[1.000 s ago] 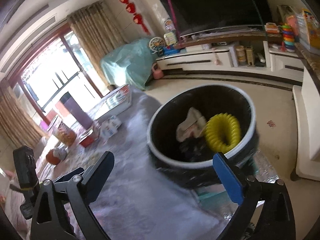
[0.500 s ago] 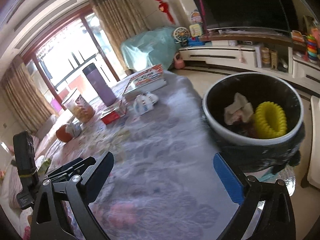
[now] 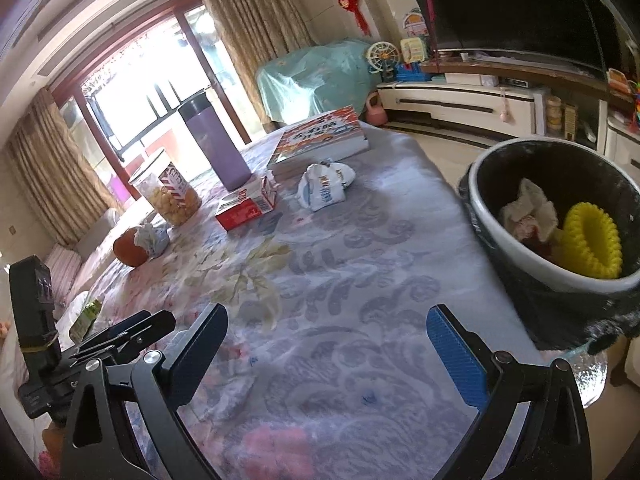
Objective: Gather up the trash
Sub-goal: 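Move both open tools away from the bin back over the table, then grasp the red-and-white printed box with the left tool while the right tool grasps the crumpled wrapper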
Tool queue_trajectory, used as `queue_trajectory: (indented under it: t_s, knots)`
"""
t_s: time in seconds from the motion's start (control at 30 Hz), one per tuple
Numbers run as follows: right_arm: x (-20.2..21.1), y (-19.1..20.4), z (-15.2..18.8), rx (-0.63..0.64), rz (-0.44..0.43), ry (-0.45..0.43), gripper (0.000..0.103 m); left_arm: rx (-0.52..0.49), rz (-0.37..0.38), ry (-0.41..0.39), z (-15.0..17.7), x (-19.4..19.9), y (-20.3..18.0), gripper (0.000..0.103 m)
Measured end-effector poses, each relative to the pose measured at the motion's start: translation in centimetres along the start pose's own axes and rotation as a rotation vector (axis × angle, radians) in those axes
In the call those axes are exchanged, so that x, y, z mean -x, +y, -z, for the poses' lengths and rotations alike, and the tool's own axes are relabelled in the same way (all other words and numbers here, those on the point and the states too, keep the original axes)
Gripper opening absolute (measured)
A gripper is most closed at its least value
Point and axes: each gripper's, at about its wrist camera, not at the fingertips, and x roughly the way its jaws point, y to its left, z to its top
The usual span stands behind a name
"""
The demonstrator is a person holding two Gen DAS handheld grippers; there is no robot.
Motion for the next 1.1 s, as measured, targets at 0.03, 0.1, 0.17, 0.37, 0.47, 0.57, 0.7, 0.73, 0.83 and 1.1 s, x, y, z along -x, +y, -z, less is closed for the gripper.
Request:
queue_trajectory:
  t_s: [0.03,0.1,0.17,0.37,0.47,0.57,0.7,0.73,0.83,1.1]
  knots:
    - [-0.4,0.2,-0.1,0.005,0.002,0.003,0.101,-0.001,-0.001,0.004,-0.2,-0.3,0.2,0.08]
    - [-1.0,0.4,-0.4,0.009,-0.001,0.009,0.101,-0.006,-0.005,0.008,-0.5,-0.8,0.5,0.08]
    - [-1.6,0.5,-0.7,0.013,-0.003,0.012,0.101,-0.009,-0.009,0.015,-1.1,-1.5,0.9,0.08]
    - [-3.3,1.0,-1.9,0.045,0.014,0.012,0.101,-0.025,-0.021,0.032,-2.8,-3.7,1.4,0.08]
    - [-4.3,1.2,-2.7,0.047,0.012,0.022,0.101,-0.035,-0.018,0.042,-3.8,-4.9,1.6,0.08]
    - [-5.4,1.2,-3.5,0.045,0.017,0.029,0.101,-0.044,-0.032,0.045,-4.6,-6.0,1.9,0.08]
    - [-6.9,1.1,-4.3,0.025,0.012,0.048,0.101,-0.058,-0.037,0.046,-5.9,-7.6,2.4,0.08]
    - [-7.3,1.1,-4.6,0.025,0.011,0.051,0.101,-0.068,-0.04,0.046,-6.4,-8.1,2.5,0.08]
    - [-8.5,1.1,-5.3,0.025,0.011,0.061,0.101,-0.112,-0.055,0.026,-7.7,-9.5,2.7,0.08]
    - [-11.9,0.2,-7.3,-0.002,0.009,0.082,0.101,-0.295,-0.053,0.019,-11.4,-14.0,2.8,0.08]
